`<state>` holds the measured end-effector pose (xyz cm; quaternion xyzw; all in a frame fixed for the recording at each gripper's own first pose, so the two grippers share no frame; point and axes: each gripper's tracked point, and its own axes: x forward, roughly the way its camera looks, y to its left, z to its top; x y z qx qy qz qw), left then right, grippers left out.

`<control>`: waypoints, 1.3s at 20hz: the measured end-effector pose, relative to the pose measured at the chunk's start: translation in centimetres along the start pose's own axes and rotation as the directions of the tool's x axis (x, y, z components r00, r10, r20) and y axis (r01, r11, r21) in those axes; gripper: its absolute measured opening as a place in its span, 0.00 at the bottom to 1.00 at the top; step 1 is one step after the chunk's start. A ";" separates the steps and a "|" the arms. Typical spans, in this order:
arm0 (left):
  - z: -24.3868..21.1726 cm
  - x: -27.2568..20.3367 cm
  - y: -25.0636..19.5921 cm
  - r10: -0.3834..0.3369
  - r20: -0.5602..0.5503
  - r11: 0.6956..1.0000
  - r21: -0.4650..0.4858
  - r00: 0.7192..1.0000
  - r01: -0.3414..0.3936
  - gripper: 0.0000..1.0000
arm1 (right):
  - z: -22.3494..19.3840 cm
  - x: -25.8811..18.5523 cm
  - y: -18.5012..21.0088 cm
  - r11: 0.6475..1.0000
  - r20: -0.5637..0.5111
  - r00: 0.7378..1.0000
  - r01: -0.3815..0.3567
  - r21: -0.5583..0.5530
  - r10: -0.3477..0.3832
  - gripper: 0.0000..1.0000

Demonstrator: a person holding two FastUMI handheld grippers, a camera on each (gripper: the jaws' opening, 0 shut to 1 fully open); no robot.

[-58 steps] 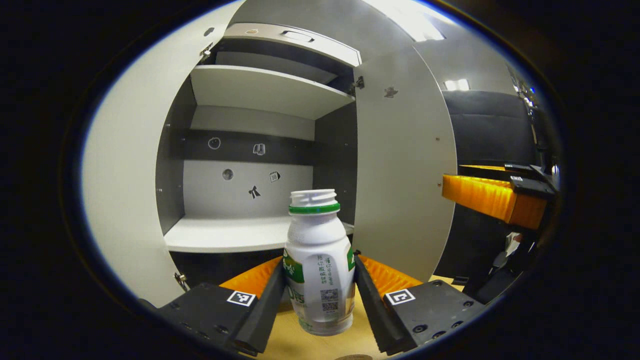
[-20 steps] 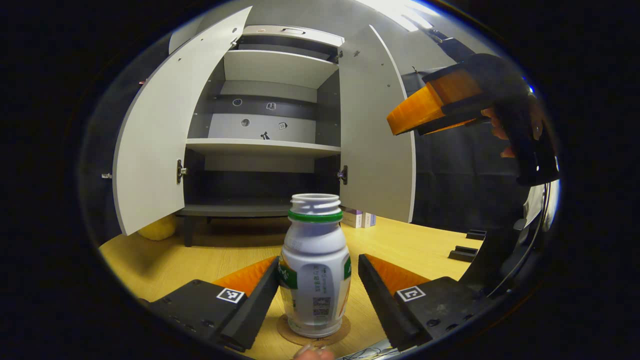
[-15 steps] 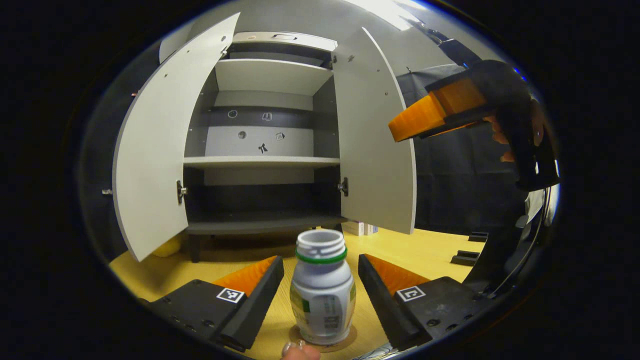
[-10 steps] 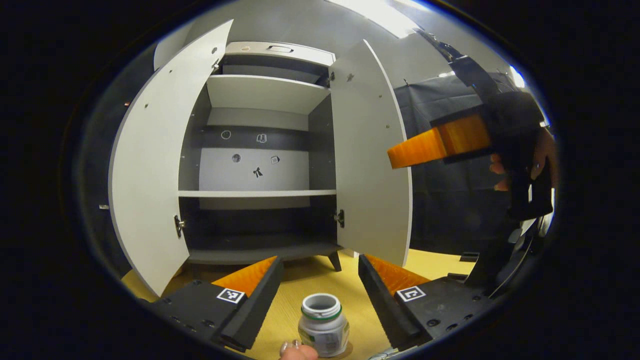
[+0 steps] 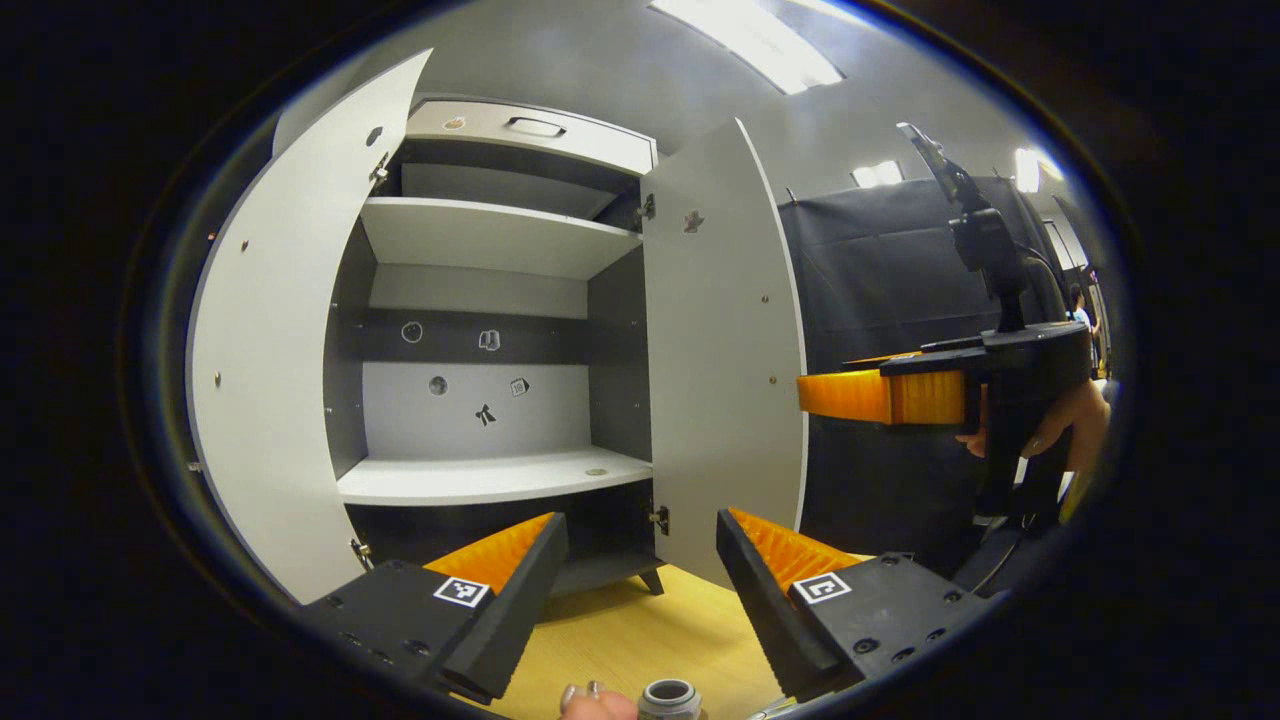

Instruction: Grasp the bottle in the cabinet with the left hand and place it on the coaster, then close the right door with the right hand and the left door with the left hand.

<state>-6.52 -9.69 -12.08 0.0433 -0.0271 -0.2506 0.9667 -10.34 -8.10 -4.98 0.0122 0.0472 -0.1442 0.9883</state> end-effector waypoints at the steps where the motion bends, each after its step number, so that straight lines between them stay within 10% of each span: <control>1: 0.5 0.0 0.5 -0.008 -0.003 1.000 0.002 1.000 0.008 0.94 | 0.4 0.4 -1.5 0.999 0.013 0.999 0.045 -0.001 -0.045 0.97; 8: 3.1 0.3 3.9 0.079 0.002 0.997 0.010 0.997 -0.079 0.94 | 2.7 3.6 -7.6 0.992 0.052 0.991 0.126 0.016 -0.127 0.97; 26: 3.2 2.1 4.6 0.372 -0.025 0.923 -0.099 0.928 -0.372 0.95 | 2.8 8.0 -3.2 0.954 0.089 0.958 -0.282 0.104 0.274 0.95</control>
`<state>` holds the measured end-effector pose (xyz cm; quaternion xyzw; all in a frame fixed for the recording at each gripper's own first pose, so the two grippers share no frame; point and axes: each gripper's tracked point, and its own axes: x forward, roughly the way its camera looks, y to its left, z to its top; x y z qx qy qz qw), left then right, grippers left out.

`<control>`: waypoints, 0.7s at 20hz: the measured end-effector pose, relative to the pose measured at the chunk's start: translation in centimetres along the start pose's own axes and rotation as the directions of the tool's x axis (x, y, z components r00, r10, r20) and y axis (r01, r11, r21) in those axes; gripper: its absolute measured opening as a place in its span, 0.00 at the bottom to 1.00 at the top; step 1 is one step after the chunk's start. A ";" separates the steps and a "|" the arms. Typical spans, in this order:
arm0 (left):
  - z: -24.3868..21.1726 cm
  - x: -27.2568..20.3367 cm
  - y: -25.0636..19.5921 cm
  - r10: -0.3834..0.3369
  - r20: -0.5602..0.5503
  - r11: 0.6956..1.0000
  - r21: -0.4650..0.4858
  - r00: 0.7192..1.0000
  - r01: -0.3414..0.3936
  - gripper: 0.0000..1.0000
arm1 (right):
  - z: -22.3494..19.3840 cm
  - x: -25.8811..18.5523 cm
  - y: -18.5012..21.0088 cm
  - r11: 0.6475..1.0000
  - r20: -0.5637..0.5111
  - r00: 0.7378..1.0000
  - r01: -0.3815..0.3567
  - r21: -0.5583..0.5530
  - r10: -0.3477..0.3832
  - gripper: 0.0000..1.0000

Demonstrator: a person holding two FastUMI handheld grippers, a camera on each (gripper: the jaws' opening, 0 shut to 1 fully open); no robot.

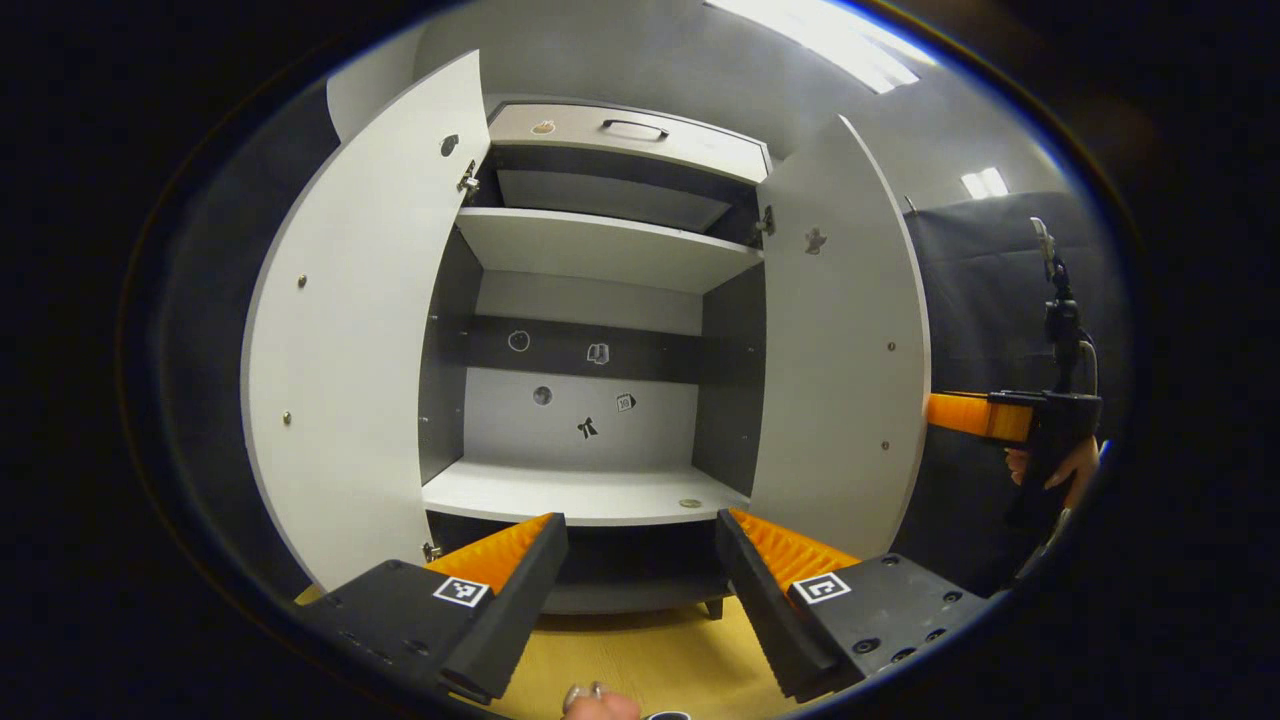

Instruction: Grasp the bottle in the cabinet with the left hand and place it on the coaster, then close the right door with the right hand and the left door with the left hand.

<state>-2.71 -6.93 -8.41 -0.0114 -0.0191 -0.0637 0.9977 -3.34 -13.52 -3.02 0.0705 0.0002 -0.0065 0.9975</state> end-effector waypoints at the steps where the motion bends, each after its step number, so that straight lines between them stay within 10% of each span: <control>1: -0.2 -0.2 0.3 0.009 -0.006 1.000 -0.004 1.000 -0.009 0.94 | -0.1 0.2 0.8 1.000 -0.004 1.000 -0.019 0.010 0.019 0.95; 14: 1.2 -6.9 12.7 0.245 -0.016 0.970 -0.008 0.969 -0.245 0.95 | -2.7 7.1 13.5 0.992 -0.008 0.996 -0.086 0.096 0.088 0.98</control>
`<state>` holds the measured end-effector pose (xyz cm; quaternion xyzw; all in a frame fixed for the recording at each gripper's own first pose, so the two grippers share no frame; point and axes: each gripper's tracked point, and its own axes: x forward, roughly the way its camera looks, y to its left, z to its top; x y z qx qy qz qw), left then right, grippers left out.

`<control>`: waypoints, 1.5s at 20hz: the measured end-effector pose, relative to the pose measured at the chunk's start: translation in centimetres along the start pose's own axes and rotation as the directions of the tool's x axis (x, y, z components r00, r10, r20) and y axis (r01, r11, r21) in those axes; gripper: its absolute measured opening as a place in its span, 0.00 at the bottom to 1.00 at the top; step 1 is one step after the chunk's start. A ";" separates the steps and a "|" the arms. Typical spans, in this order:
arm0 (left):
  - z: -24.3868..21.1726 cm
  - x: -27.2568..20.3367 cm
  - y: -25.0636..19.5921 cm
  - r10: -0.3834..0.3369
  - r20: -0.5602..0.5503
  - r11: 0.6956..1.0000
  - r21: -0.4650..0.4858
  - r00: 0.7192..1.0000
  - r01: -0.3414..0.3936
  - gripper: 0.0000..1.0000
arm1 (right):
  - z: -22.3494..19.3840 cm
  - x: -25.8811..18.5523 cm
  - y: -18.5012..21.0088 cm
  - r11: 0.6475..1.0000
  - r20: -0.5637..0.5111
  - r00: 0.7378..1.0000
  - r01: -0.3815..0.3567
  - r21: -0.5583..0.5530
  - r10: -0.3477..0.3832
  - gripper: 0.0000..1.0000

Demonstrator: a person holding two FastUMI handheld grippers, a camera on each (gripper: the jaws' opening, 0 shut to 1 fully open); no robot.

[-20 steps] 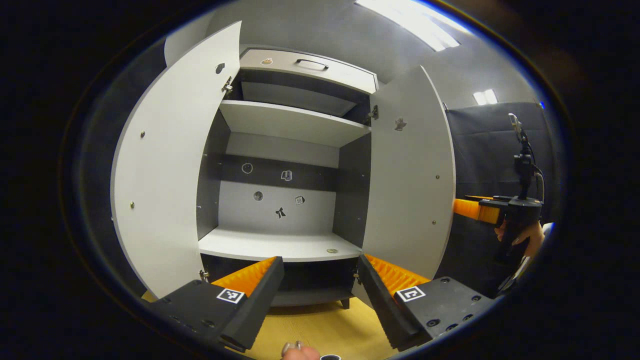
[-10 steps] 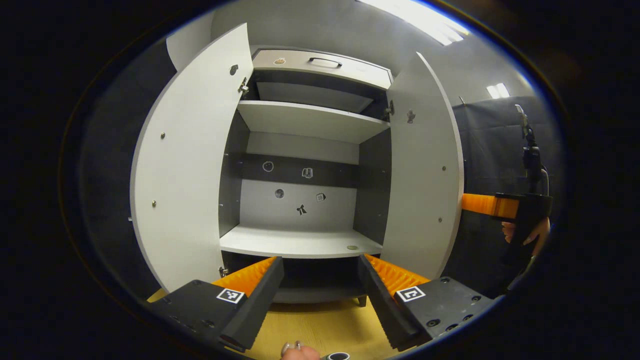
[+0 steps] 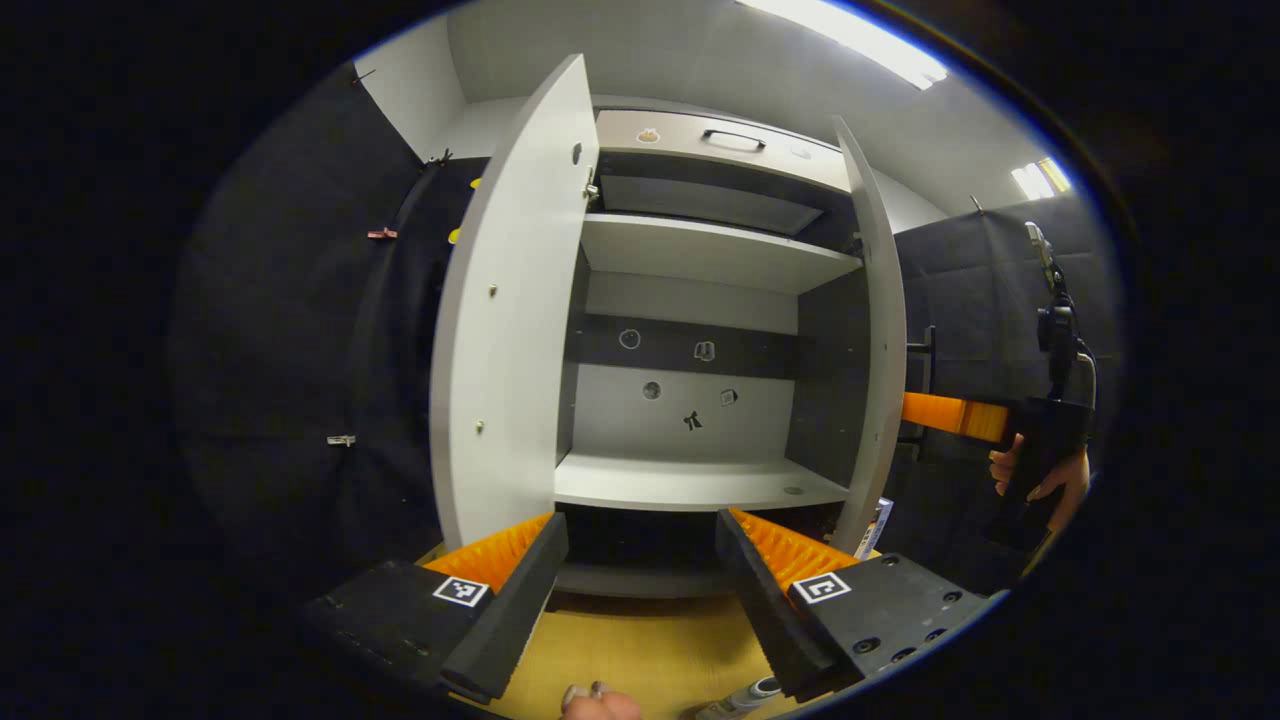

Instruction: Grasp the bottle in the cabinet with the left hand and place it on the coaster, then close the right door with the right hand and the left door with the left hand.

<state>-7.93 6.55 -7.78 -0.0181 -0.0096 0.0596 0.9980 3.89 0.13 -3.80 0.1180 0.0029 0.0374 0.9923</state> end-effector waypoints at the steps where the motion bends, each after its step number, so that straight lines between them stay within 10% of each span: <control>1: 0.4 -0.4 1.6 0.029 0.005 1.000 0.000 1.000 -0.029 0.95 | -0.4 1.3 0.7 1.000 0.008 1.000 0.010 -0.013 -0.010 0.98; 12: 3.0 -3.3 14.9 0.228 0.050 0.973 0.006 0.972 -0.229 0.95 | -1.8 9.9 3.4 0.980 0.079 0.986 0.157 -0.119 -0.148 0.97; 30: 6.8 2.7 13.3 -0.014 0.067 0.993 0.119 0.998 0.006 0.93 | -1.8 6.4 2.3 0.963 0.076 0.968 0.247 -0.104 -0.240 0.97</control>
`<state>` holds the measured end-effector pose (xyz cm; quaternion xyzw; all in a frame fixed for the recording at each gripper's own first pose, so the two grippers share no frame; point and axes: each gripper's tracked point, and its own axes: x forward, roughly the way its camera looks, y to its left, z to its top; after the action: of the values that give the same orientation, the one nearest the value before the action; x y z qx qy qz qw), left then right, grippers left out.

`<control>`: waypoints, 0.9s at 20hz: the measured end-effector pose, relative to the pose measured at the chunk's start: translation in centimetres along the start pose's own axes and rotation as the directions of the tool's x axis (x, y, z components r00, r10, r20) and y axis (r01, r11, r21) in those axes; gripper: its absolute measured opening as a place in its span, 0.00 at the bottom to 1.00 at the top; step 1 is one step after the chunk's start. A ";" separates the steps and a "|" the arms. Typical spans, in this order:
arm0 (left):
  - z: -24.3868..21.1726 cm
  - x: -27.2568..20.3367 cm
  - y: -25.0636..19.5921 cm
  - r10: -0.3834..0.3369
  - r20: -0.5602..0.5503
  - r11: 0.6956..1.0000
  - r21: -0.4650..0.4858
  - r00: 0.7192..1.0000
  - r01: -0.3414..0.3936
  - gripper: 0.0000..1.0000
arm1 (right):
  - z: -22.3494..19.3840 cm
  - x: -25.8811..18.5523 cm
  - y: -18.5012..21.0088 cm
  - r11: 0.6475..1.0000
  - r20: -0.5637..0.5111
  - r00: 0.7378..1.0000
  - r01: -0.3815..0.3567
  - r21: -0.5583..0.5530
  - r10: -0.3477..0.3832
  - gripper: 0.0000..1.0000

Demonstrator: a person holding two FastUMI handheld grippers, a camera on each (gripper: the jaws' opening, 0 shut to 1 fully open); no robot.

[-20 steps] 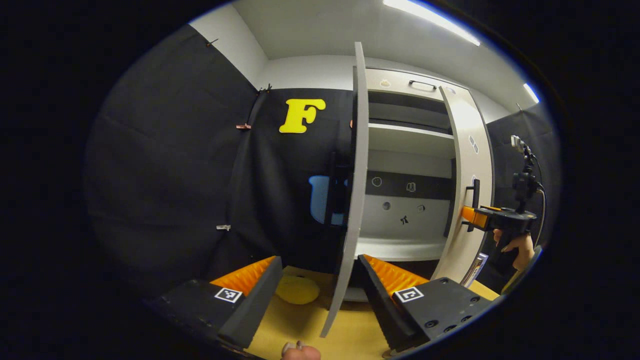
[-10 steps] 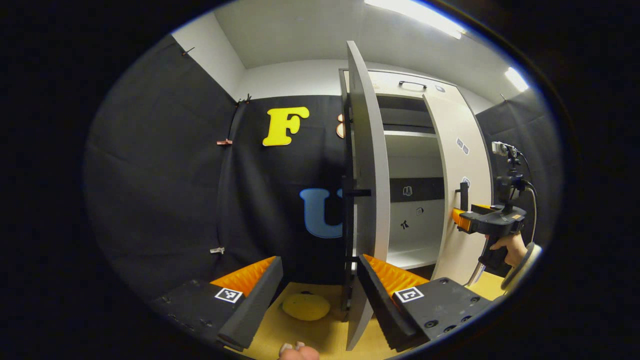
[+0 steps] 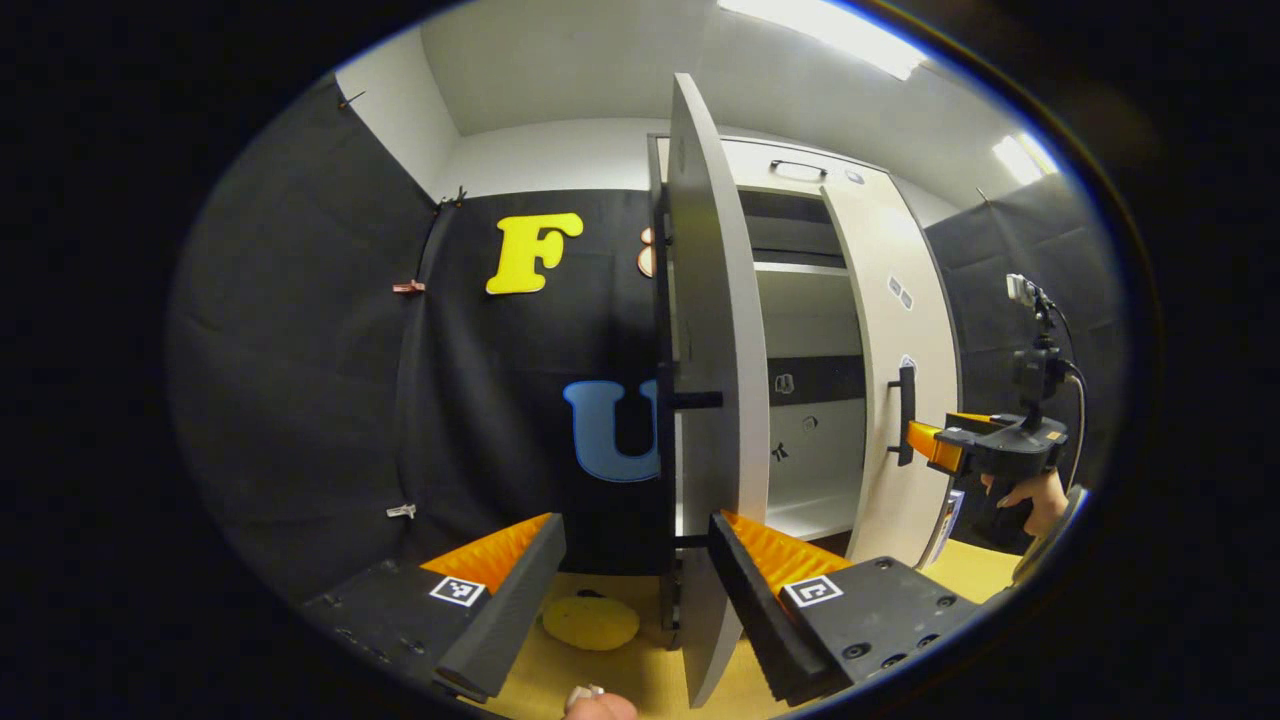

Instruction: Grasp the bottle in the cabinet with the left hand and place it on the coaster, then close the right door with the right hand and the left door with the left hand.

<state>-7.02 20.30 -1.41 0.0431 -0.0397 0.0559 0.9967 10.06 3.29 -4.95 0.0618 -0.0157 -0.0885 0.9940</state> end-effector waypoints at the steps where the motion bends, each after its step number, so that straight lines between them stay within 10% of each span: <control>1: 0.0 0.2 -0.6 -0.027 0.000 0.999 -0.022 1.000 0.027 0.93 | 0.0 -0.5 -0.5 1.000 -0.008 1.000 0.013 -0.008 -0.013 0.98; 18: -1.4 6.0 -16.9 -0.389 0.019 0.917 -0.082 0.921 0.390 0.94 | 2.4 -8.9 -7.5 0.994 -0.057 0.995 0.073 -0.082 -0.078 0.98</control>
<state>1.00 4.30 -3.69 0.0080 -0.0340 -0.1453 0.9888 -0.14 -2.77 -3.71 0.0251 0.0202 -0.1246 0.9917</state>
